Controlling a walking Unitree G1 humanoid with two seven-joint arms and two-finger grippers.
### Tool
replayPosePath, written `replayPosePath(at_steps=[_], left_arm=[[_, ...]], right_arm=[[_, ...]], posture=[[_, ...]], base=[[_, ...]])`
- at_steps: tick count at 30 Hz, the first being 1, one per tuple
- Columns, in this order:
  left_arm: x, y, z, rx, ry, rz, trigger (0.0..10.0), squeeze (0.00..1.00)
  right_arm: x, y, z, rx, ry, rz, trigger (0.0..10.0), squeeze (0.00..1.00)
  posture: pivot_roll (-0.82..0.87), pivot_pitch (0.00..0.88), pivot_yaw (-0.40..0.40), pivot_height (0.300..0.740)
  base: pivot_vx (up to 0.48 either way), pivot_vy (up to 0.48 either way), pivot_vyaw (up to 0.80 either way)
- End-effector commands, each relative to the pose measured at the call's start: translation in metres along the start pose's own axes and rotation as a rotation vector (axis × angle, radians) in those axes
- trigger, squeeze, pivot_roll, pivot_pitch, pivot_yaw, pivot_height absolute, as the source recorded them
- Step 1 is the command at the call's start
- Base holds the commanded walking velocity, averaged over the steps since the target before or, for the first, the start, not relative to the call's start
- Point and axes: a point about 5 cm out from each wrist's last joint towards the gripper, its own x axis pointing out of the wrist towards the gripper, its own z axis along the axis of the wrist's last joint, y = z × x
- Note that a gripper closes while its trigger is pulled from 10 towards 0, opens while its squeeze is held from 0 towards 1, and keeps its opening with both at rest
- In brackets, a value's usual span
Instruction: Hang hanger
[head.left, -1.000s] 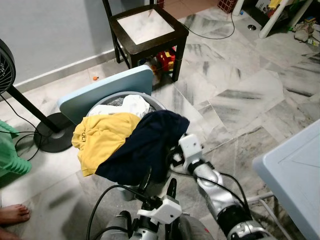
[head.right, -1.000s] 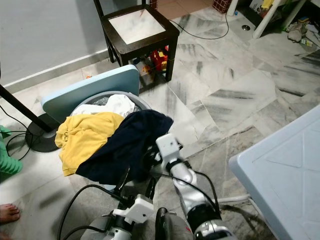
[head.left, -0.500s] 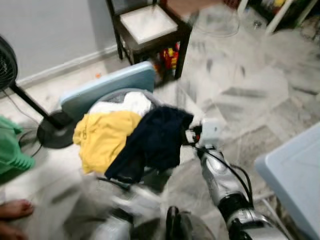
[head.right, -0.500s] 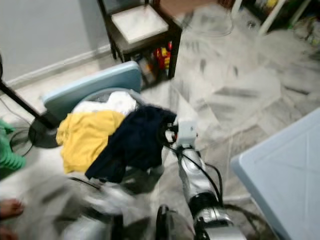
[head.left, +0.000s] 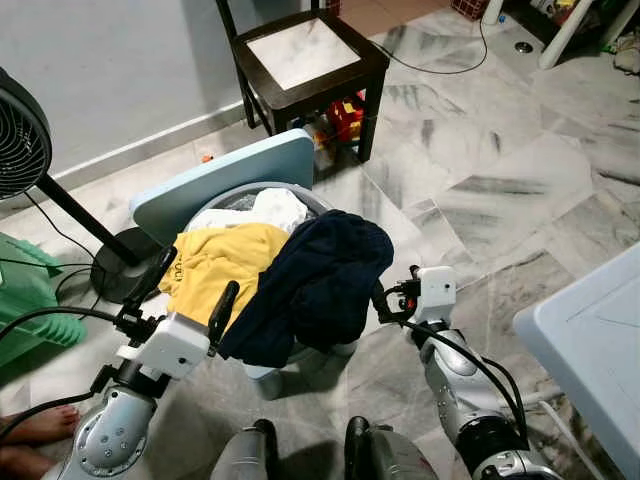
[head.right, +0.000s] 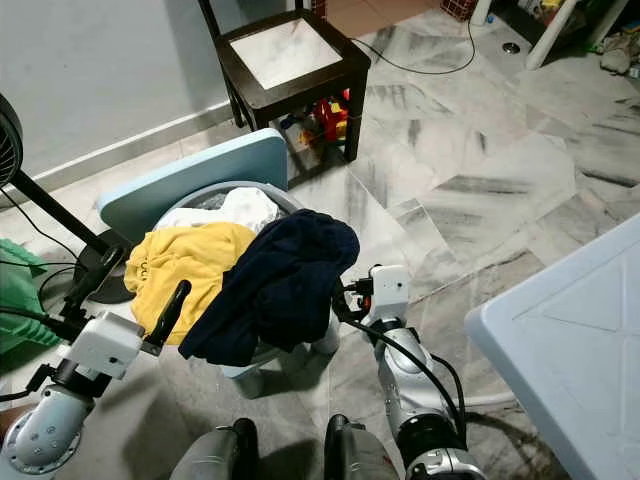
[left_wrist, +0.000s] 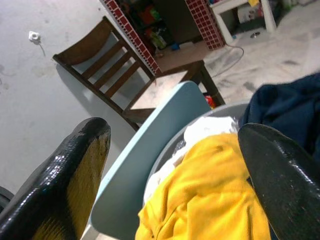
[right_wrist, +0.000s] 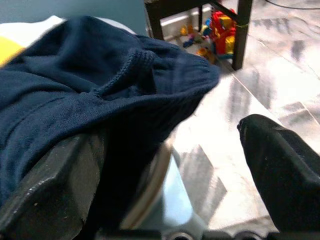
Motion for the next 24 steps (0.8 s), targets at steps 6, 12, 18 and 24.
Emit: replayPosePath(at_steps=[6,12,18,24], left_arm=[[0.016,-0.013,-0.012,-0.056,0.060,-0.019,10.0,0.00],[0.035,-0.031,-0.017,-0.081,0.066,-0.162,10.0,0.00],[0.026,-0.054,-0.033,-0.104,0.147,-0.350,10.0,0.00],[0.007,-0.066,-0.055,-0.152,0.257,-0.452,8.3,0.00]], right_arm=[[-0.003,0.006,0.000,-0.005,-0.010,0.036,10.0,0.00],[-0.005,0.009,0.000,-0.008,-0.009,0.045,10.0,0.00],[-0.010,0.014,-0.005,-0.030,0.018,0.099,10.0,0.00],[-0.020,0.020,-0.014,-0.107,0.065,0.182,10.0,0.00]], posture=[[0.19,0.272,-0.018,0.740],[0.16,0.275,-0.018,0.740],[0.14,0.277,-0.001,0.740],[0.13,0.282,0.010,0.740]], base=[[0.000,0.000,0.00],[0.000,0.000,0.00],[0.000,0.000,0.00],[0.000,0.000,0.00]])
